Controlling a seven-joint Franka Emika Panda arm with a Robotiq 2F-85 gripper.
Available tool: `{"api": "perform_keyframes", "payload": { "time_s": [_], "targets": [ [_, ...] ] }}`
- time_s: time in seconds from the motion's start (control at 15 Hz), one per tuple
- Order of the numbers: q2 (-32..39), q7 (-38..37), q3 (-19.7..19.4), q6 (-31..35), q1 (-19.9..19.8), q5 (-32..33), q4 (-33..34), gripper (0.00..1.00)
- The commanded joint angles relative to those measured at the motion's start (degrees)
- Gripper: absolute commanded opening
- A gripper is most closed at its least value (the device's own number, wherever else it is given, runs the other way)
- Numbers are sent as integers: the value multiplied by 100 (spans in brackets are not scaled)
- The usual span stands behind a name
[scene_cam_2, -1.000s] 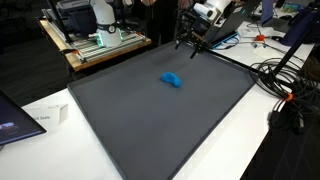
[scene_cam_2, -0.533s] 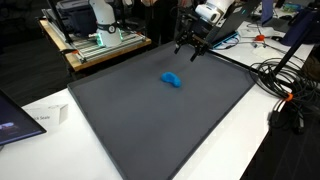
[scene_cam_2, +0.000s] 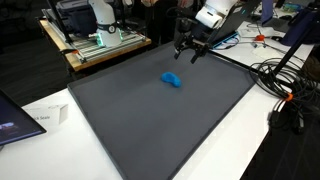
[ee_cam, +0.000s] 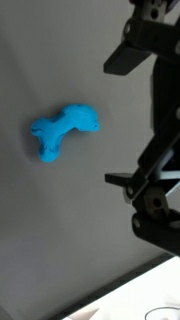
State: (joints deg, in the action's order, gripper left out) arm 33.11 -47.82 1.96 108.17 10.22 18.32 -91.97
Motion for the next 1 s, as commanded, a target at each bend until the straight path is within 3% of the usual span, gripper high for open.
{"api": "perform_keyframes", "payload": {
  "time_s": [0.0,0.93],
  "targets": [
    [220,763,-33,-134,-175,-626,356,100],
    [360,2708,-165,38,-699,-1964,511,100]
  ]
}}
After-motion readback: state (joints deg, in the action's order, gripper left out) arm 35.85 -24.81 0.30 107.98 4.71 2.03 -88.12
